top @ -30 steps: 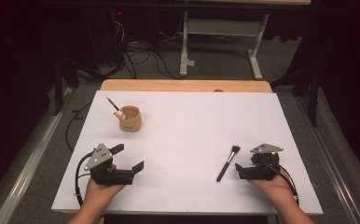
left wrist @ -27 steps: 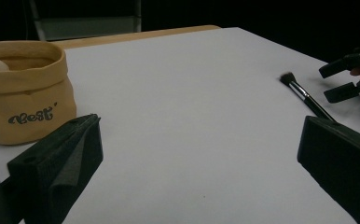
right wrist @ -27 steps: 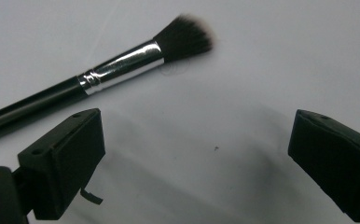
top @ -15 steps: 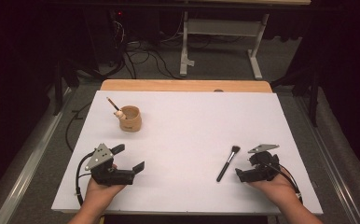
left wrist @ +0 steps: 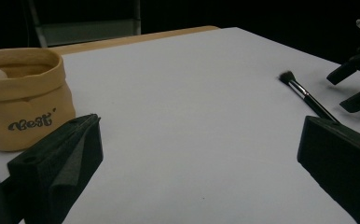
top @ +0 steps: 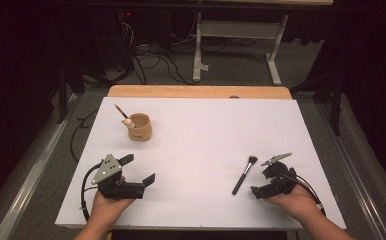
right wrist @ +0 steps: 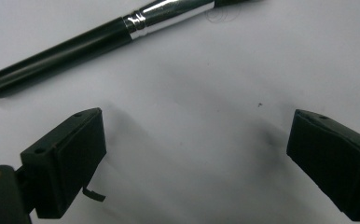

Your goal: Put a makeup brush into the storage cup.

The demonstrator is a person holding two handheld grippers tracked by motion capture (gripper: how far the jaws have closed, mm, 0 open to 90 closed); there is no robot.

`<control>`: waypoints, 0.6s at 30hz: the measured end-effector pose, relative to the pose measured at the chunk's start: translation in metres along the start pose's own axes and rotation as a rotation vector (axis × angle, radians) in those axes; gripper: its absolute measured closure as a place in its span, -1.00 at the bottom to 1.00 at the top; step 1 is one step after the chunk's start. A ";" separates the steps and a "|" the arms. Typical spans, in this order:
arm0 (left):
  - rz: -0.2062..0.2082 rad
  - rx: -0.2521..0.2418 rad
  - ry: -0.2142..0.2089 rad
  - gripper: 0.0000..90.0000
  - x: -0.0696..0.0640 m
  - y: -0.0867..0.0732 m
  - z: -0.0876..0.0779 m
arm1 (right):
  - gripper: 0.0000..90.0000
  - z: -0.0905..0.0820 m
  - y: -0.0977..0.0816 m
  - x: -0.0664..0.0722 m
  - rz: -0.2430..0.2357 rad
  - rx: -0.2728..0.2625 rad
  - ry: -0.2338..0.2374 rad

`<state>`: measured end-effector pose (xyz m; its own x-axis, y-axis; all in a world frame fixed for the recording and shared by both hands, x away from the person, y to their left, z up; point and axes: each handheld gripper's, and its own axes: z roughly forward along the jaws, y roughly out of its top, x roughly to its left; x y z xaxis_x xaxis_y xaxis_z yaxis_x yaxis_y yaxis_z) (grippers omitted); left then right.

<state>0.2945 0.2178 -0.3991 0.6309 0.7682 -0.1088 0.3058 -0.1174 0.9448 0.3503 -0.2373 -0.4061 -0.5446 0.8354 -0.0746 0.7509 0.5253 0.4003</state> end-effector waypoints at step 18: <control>0.002 -0.020 -0.016 -0.98 0.001 0.001 -0.003 | -0.85 0.002 0.014 0.008 -0.050 0.176 0.024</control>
<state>0.2935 0.2202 -0.3977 0.6427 0.7580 -0.1113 0.2903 -0.1065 0.9510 0.3572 -0.2234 -0.4031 -0.5903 0.8043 -0.0682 0.7750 0.5884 0.2305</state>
